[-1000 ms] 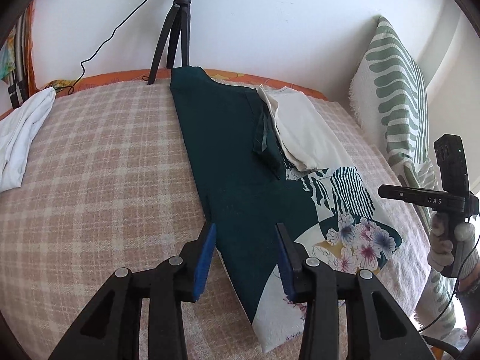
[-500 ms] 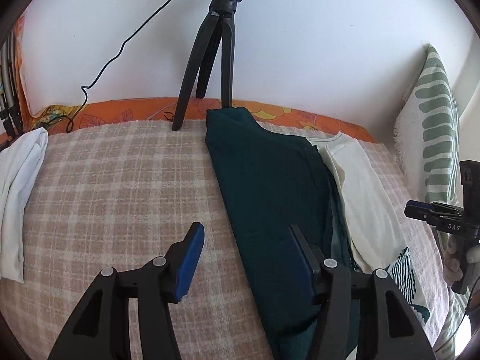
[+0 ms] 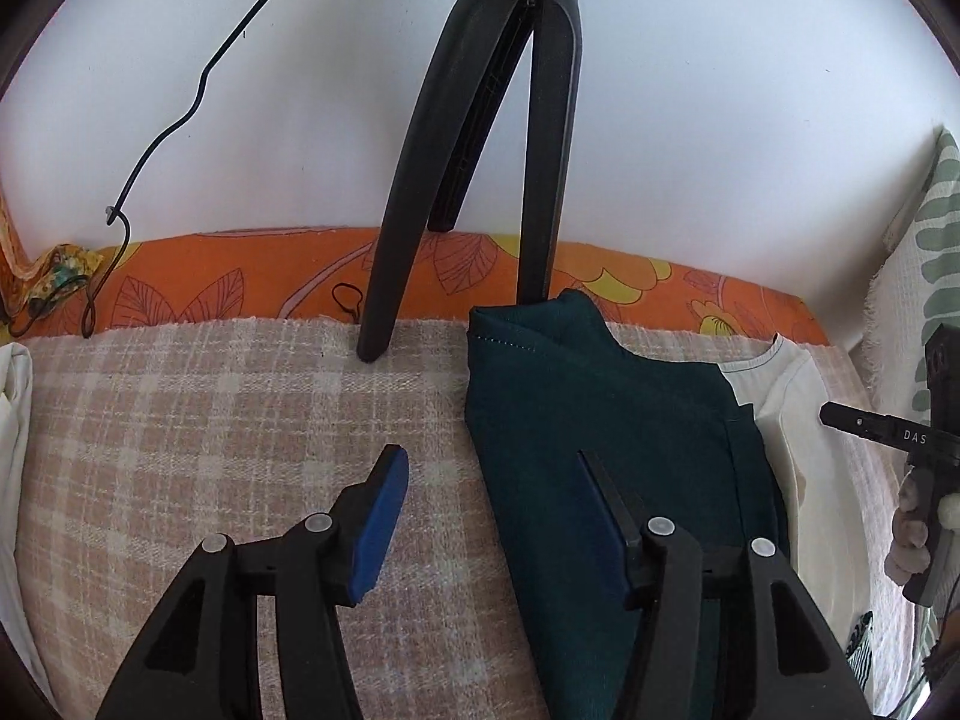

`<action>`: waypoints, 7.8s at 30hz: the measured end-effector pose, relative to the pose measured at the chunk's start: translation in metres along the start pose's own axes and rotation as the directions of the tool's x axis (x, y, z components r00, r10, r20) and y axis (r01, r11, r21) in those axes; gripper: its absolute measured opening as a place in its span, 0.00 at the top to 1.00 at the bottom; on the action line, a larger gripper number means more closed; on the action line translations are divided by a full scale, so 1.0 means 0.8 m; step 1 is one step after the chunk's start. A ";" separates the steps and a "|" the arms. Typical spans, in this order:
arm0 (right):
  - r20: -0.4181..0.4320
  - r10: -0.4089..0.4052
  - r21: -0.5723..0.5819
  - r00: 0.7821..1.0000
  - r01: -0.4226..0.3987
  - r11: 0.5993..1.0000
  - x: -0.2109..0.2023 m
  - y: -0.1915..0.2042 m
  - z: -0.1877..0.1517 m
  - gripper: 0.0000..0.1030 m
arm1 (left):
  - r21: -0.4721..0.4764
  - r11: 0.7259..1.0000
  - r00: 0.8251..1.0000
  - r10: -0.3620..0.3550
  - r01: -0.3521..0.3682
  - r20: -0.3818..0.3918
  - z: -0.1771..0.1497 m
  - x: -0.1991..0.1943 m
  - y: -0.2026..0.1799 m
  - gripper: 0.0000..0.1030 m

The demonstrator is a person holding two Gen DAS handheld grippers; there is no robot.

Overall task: Fold small clothes
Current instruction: 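Move both open tools to the collar end of the strip, then grasp the green collar with the left tool while the right tool grasps the cream collar, then fold the collar end over onto the hem fold with both tools, then open both, then pinch and straighten the folded bundle's edge with both tools, then open both tools and position them around the folded bundle, then grasp the folded bundle's edge with both tools, then lift and carry the folded bundle toward the tripod end of the bed with both tools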

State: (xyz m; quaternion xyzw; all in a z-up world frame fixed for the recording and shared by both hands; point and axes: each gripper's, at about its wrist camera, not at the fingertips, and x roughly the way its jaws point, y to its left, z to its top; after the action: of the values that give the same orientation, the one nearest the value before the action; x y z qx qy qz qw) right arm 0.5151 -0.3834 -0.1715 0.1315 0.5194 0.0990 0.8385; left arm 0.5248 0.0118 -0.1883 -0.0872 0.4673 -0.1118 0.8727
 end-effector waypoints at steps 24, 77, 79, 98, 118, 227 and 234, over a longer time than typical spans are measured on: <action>0.073 0.094 -0.057 0.993 -0.090 0.994 0.001 0.031 0.042 0.97 | 0.068 0.996 0.994 -0.057 0.050 0.098 0.015 -0.007 -0.031 1.00; 0.125 0.139 -0.201 0.982 -0.112 0.973 -0.275 0.011 -0.346 0.63 | 0.208 0.972 0.991 -0.120 0.107 0.051 -0.349 -0.278 -0.047 0.68; 0.120 0.173 -0.117 0.978 -0.159 0.980 -0.271 -0.004 -0.345 0.60 | 0.092 0.979 0.982 -0.185 0.181 0.033 -0.341 -0.275 -0.034 0.63; 0.148 0.427 0.310 0.892 -0.452 0.837 -0.226 -0.039 -0.342 0.96 | -0.231 0.905 0.925 -0.377 0.356 -0.052 -0.323 -0.240 -0.028 0.98; 0.050 0.232 0.053 0.971 -0.234 0.971 -0.235 -0.033 -0.313 0.47 | -0.100 0.961 0.961 -0.267 0.259 -0.069 -0.325 -0.253 -0.007 0.41; 0.041 0.266 -0.110 0.963 -0.260 0.959 -0.212 0.139 -0.236 0.97 | -0.154 0.933 0.946 -0.315 0.324 0.078 -0.214 -0.241 -0.032 1.00; 0.039 0.286 -0.198 0.957 -0.273 0.941 -0.207 0.216 -0.216 0.97 | -0.143 0.947 0.954 -0.268 0.287 0.135 -0.189 -0.286 0.026 1.00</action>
State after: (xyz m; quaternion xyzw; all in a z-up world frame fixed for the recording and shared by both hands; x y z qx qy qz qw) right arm 0.2817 -0.2495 -0.0497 0.1264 0.4551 0.2618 0.8417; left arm 0.2777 0.0877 -0.0946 -0.2285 0.4073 -0.1904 0.8635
